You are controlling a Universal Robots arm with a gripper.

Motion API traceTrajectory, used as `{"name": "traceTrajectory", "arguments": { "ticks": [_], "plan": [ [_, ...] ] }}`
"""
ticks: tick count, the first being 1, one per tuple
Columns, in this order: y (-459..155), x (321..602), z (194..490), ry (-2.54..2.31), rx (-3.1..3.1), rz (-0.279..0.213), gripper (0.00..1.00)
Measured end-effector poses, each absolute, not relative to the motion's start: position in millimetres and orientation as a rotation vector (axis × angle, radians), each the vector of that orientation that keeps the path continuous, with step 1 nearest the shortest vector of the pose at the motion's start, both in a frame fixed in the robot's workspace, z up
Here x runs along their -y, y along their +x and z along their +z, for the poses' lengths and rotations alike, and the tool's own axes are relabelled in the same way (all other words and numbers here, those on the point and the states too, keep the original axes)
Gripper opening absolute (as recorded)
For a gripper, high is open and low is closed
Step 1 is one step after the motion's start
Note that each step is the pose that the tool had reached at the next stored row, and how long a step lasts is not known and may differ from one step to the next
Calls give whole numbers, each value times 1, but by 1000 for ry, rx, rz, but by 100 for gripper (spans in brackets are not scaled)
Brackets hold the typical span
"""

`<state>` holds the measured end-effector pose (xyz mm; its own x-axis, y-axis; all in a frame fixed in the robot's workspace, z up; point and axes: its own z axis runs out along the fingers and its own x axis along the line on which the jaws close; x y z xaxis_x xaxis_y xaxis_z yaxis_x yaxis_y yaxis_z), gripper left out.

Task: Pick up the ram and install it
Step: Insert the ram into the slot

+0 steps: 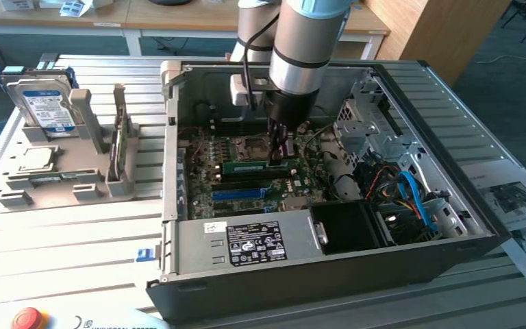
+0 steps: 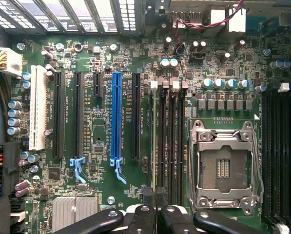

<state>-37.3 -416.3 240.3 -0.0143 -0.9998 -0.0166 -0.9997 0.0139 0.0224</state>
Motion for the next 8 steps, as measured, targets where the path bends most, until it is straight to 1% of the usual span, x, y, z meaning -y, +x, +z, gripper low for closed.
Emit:
{"name": "traceTrajectory", "arguments": {
  "ticks": [8],
  "plan": [
    [-37,416,236,2203,2234,-43,12]
  ]
}}
